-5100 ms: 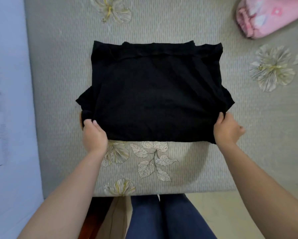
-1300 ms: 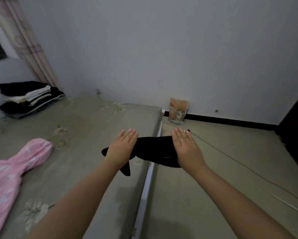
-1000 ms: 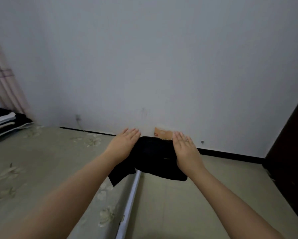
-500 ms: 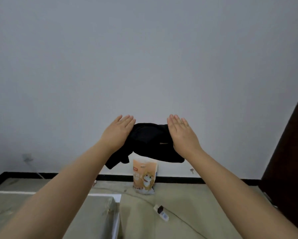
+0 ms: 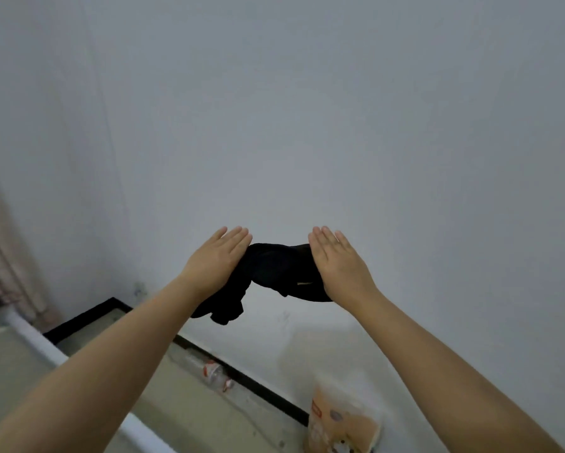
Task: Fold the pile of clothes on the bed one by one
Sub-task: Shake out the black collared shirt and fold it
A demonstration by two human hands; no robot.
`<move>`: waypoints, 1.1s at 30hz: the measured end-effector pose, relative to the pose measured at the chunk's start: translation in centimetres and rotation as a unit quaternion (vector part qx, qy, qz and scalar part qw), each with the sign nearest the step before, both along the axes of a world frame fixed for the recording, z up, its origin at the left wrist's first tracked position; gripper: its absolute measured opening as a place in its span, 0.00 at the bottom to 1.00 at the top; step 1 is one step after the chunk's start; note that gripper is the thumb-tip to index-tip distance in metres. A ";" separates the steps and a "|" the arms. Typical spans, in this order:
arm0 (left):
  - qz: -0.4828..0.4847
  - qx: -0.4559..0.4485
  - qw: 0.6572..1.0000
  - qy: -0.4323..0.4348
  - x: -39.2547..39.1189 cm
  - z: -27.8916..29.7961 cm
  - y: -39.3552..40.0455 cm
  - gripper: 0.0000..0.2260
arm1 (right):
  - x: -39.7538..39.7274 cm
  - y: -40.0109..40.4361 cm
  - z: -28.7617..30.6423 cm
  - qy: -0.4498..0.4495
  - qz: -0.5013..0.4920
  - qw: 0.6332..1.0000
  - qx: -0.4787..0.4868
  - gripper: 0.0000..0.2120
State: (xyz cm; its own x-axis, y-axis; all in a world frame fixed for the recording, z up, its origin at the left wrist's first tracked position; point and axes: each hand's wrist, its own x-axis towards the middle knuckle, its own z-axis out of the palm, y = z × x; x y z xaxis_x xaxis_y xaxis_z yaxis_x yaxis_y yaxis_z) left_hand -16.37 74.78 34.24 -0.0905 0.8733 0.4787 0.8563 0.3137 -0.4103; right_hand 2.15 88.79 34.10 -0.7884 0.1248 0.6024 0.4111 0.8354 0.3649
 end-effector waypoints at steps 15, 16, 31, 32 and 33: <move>0.213 0.029 0.976 -0.022 -33.4 -1.2 6.6 0.22 | -41.4 12.9 0.2 -0.032 0.209 0.977 0.031 0.29; 0.259 0.005 0.964 -0.054 -35.2 -1.7 5.9 0.24 | -43.7 12.8 0.0 -0.032 0.229 0.973 0.031 0.29; 0.580 -0.066 0.799 -0.144 -55.7 -4.9 -7.0 0.25 | -78.0 2.2 -5.0 -0.174 0.516 0.838 -0.042 0.29; 0.598 -0.061 0.787 -0.141 -57.2 -4.7 -7.8 0.25 | -80.5 1.2 -5.1 -0.175 0.526 0.832 -0.038 0.29; 0.615 -0.053 0.774 -0.142 -58.6 -4.7 -8.6 0.25 | -82.8 0.1 -5.0 -0.173 0.536 0.825 -0.039 0.29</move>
